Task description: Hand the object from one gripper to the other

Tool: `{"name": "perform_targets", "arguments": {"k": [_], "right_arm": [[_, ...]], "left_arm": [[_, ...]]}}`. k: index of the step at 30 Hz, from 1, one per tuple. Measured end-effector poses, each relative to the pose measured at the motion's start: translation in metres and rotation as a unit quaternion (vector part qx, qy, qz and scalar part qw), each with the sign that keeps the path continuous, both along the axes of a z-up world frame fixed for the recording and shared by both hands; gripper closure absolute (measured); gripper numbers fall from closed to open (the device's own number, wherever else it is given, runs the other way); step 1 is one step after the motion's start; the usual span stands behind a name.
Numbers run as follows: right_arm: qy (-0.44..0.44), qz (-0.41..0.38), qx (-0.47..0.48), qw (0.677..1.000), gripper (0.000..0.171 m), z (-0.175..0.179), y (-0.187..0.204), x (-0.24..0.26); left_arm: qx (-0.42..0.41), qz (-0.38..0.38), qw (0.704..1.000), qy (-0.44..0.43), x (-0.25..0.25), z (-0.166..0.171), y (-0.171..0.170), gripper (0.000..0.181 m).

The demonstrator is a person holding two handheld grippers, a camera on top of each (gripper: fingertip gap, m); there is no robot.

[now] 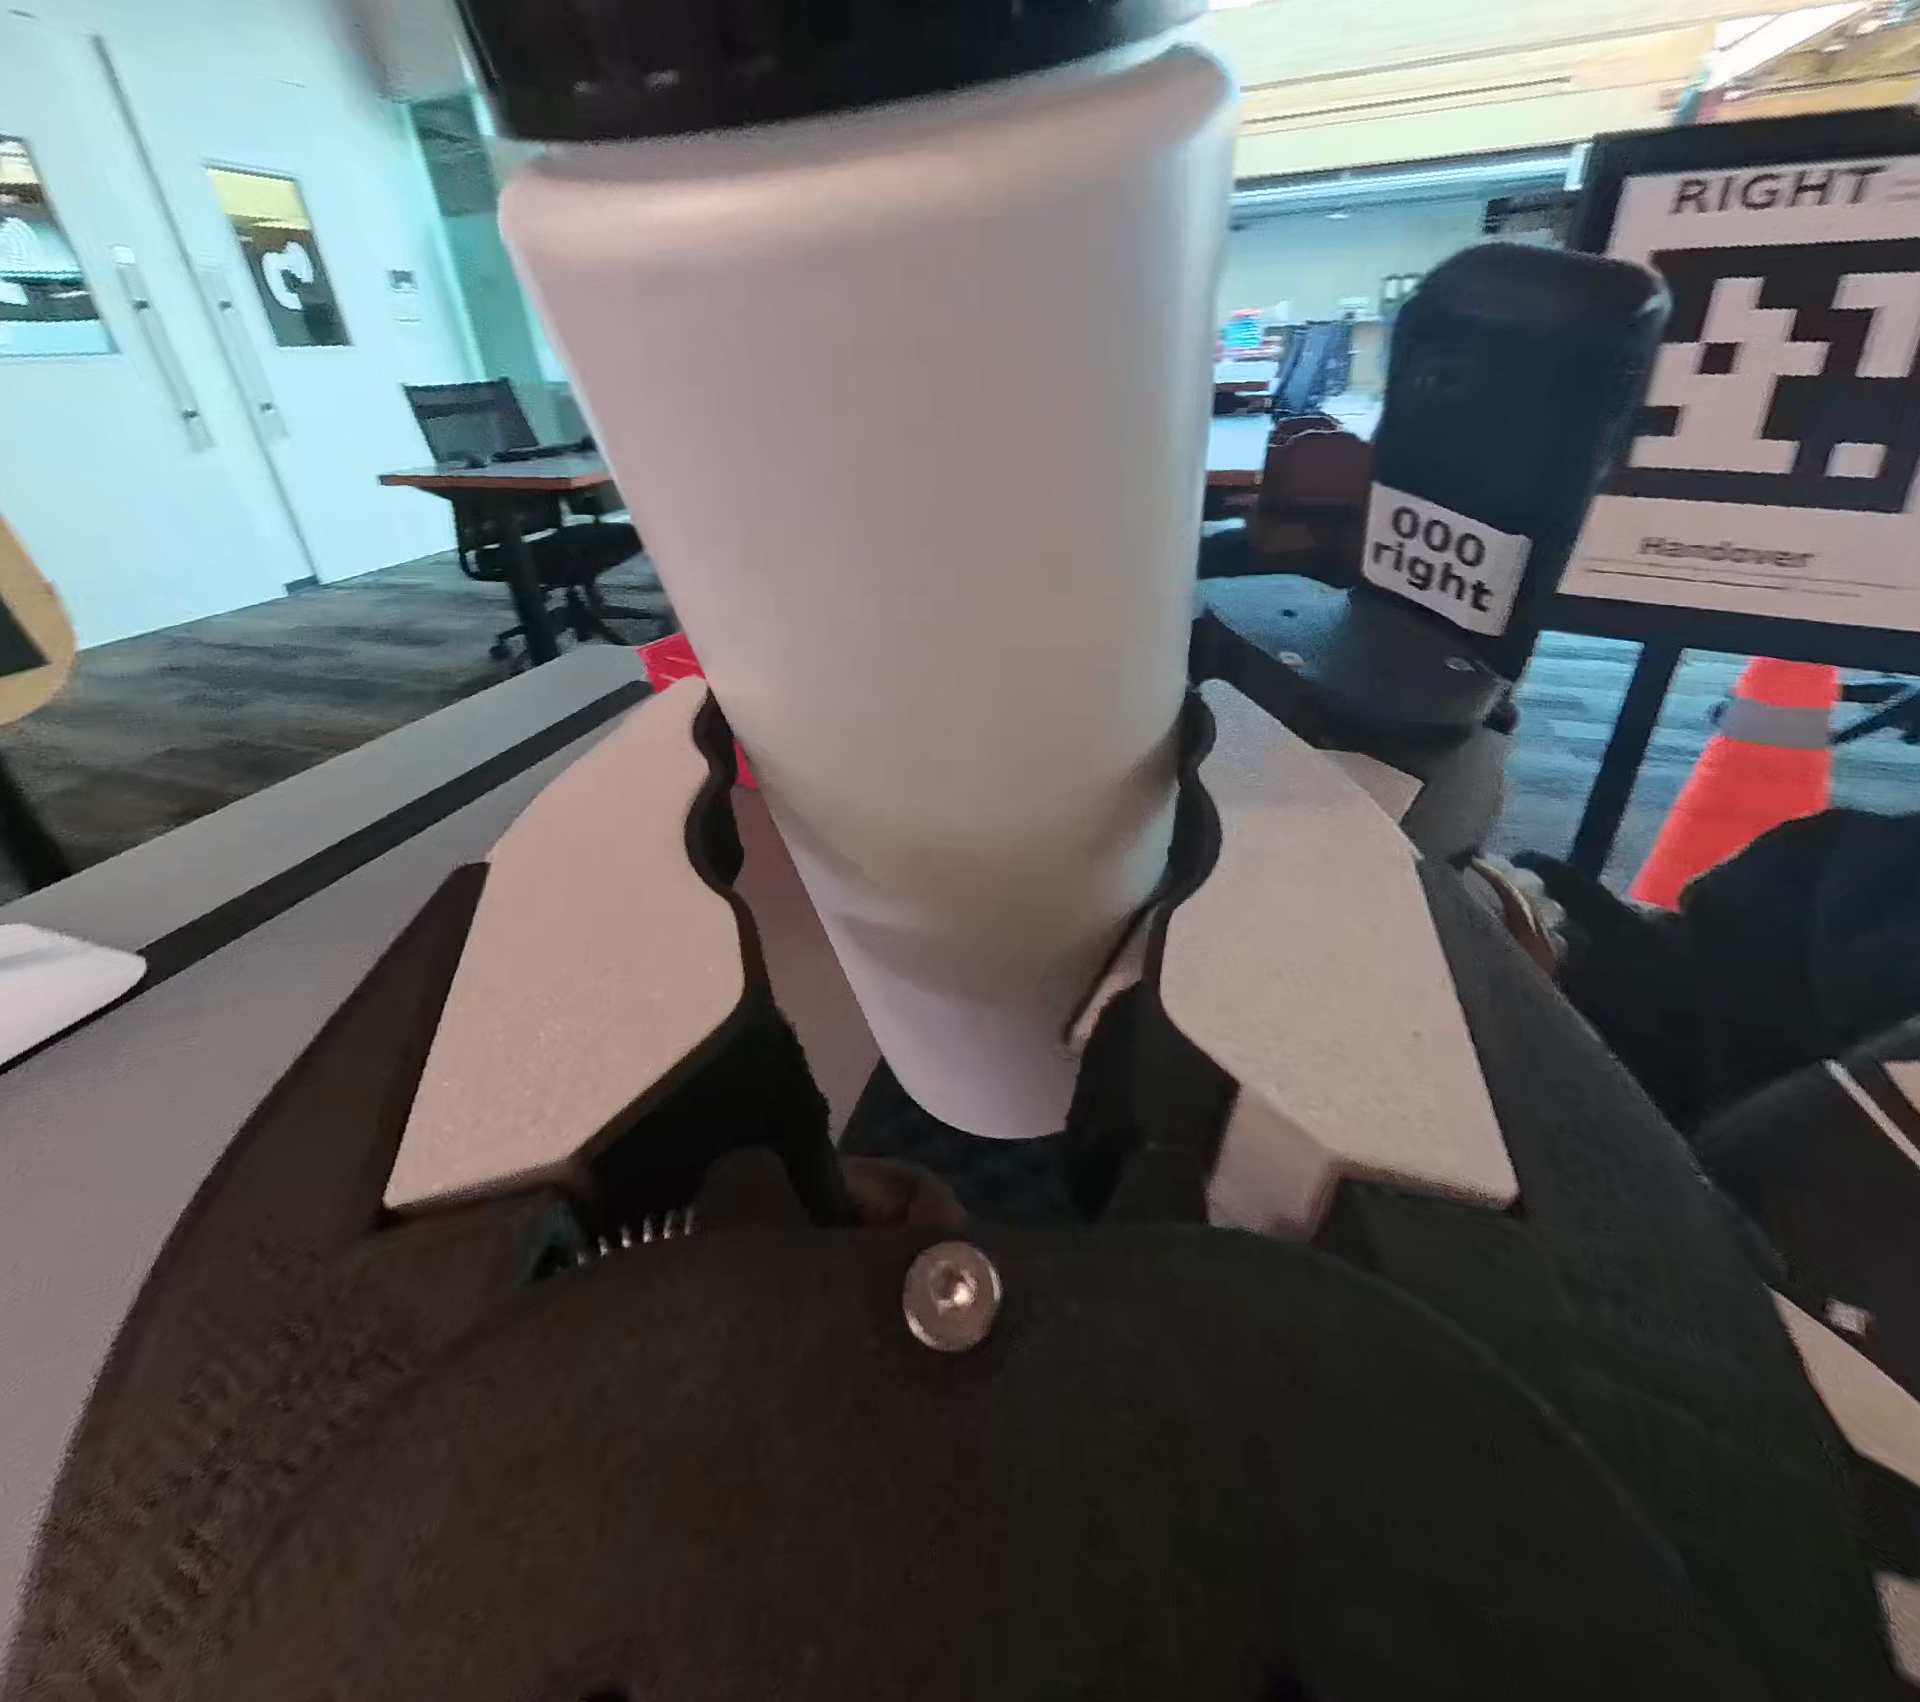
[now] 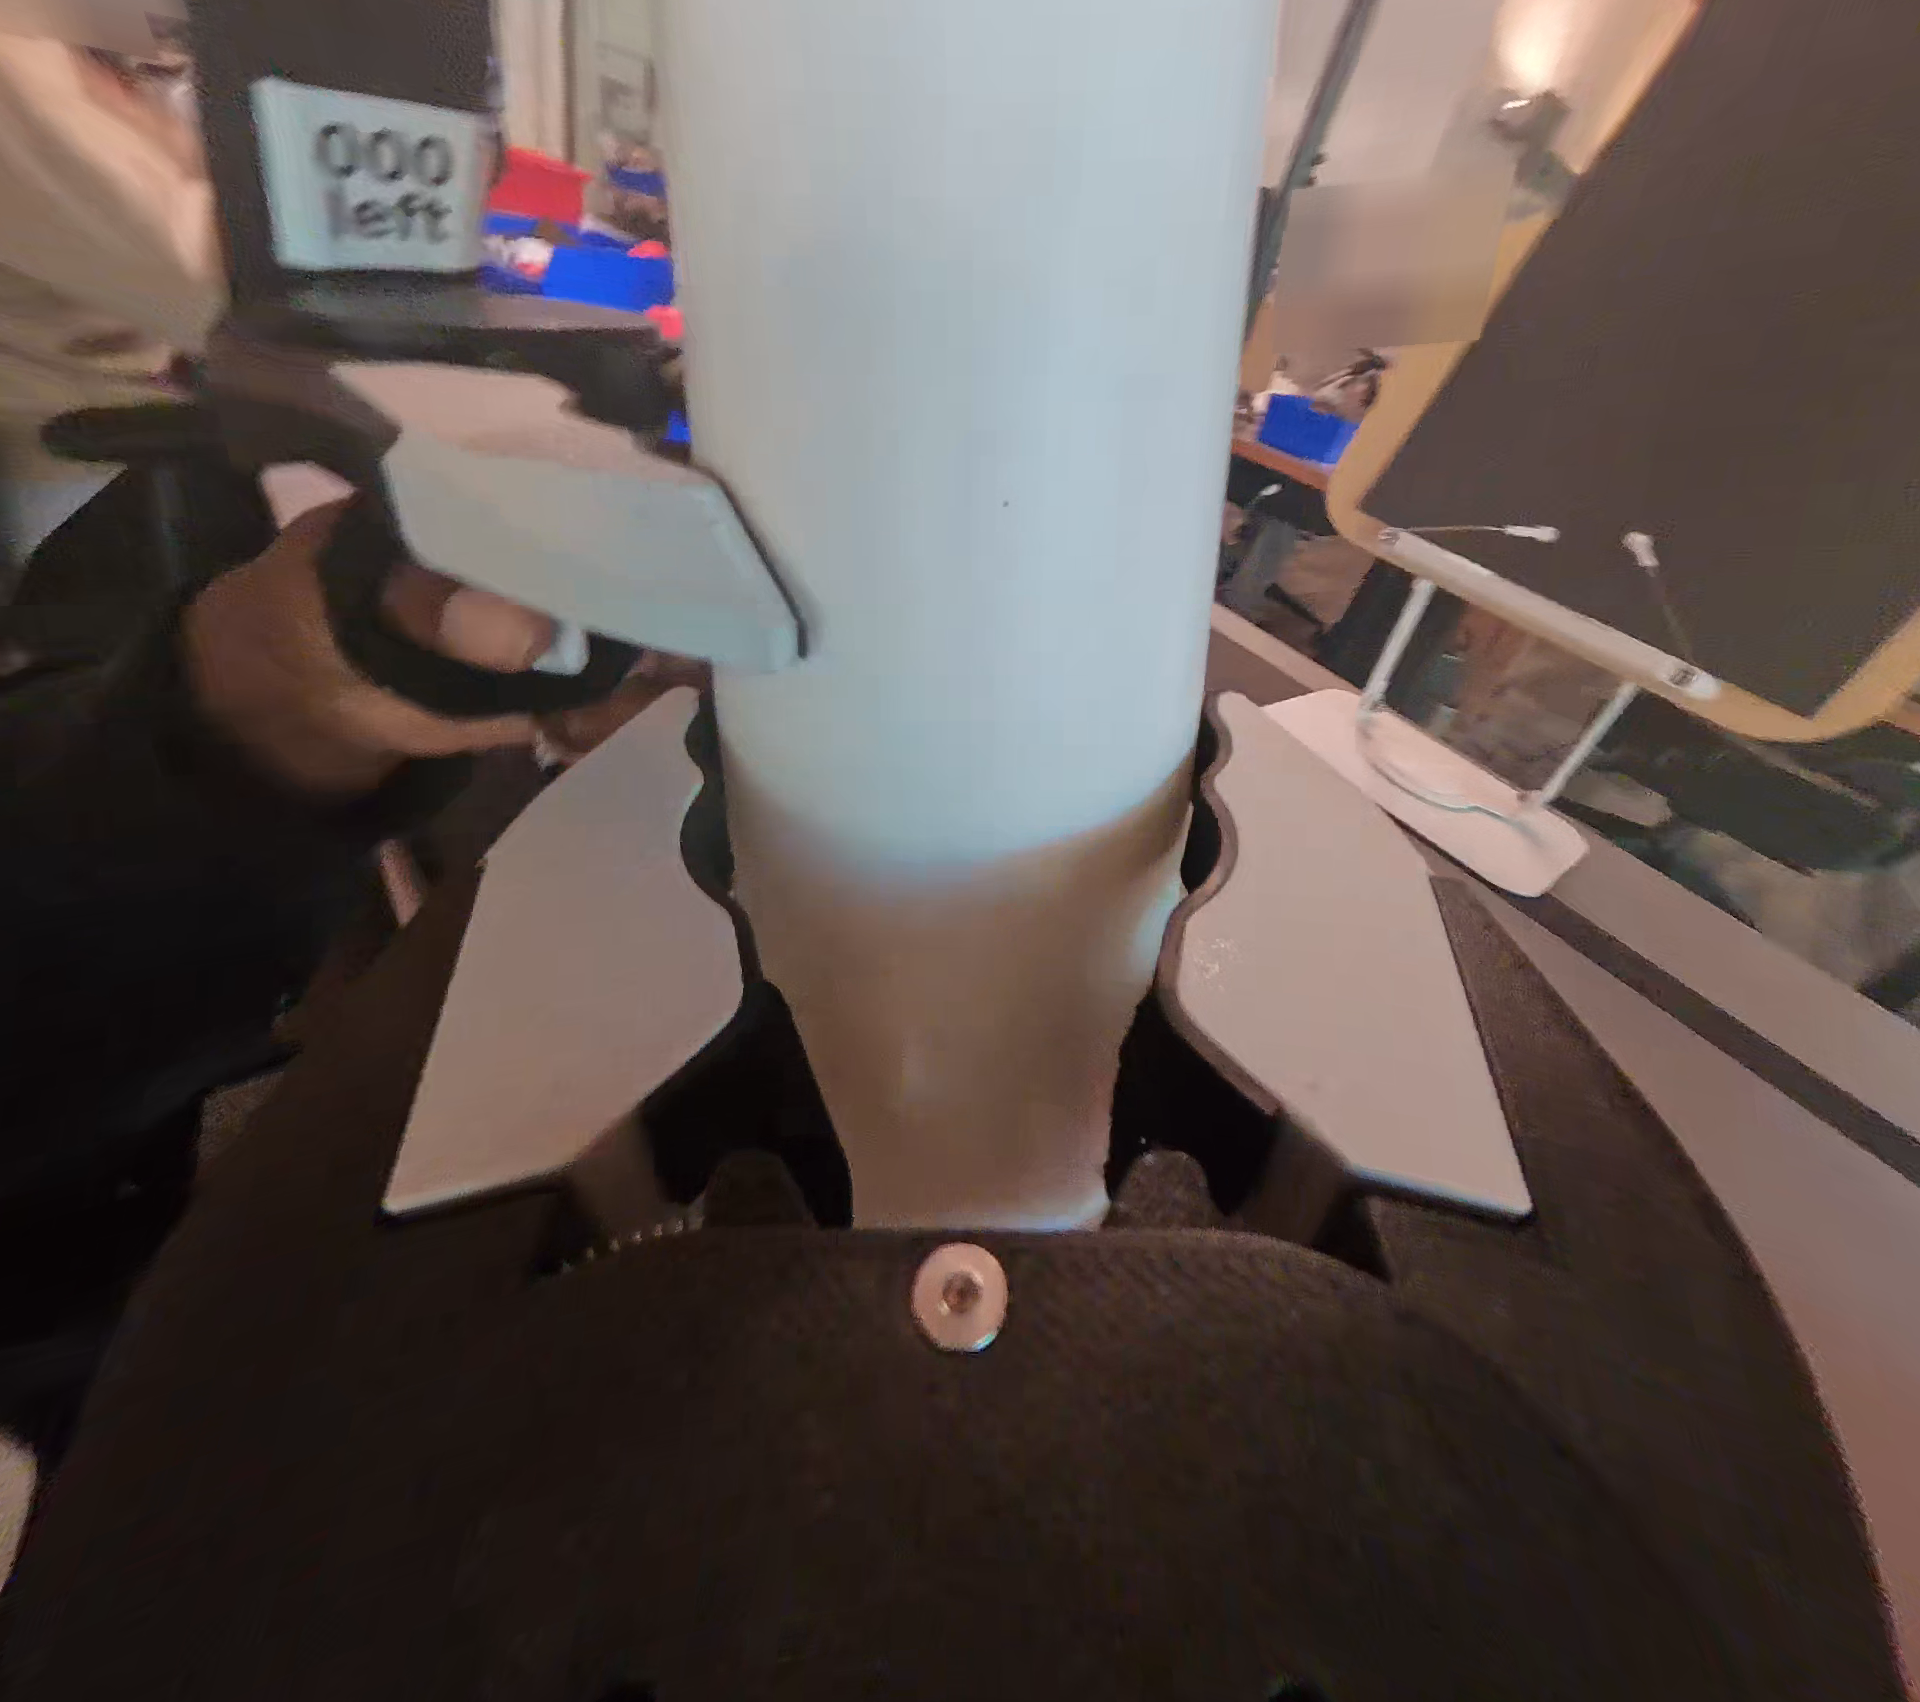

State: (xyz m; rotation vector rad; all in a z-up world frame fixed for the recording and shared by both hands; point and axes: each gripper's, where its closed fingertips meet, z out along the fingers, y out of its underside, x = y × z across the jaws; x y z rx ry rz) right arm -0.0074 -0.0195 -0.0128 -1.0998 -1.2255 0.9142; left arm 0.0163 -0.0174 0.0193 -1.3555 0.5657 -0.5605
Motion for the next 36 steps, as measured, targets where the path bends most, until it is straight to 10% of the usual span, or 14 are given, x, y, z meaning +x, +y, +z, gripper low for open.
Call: {"name": "perform_targets", "arguments": {"k": [10, 24, 29, 36], "right_arm": [[-0.052, 0.380, -0.232, 0.894, 0.071, -0.004, -0.080, 0.015], [0.018, 0.085, -0.127, 0.988, 0.085, 0.006, -0.007, 0.005], [0.005, -0.049, 0.002, 0.999, 0.084, 0.008, -0.001, 0.007], [-0.082, 0.090, 0.003, 0.993, 0.067, -0.005, -0.038, 0.008]], "left_arm": [[-0.022, -0.254, 0.966, -0.052, 0.018, 0.005, -0.048, 0.101], [-0.029, -0.042, 0.997, -0.050, 0.003, 0.009, -0.012, 0.081], [-0.008, -0.018, 0.999, -0.050, 0.008, 0.008, -0.009, 0.103], [-0.021, -0.165, 0.984, -0.063, 0.008, 0.015, -0.039, 0.104]]}}
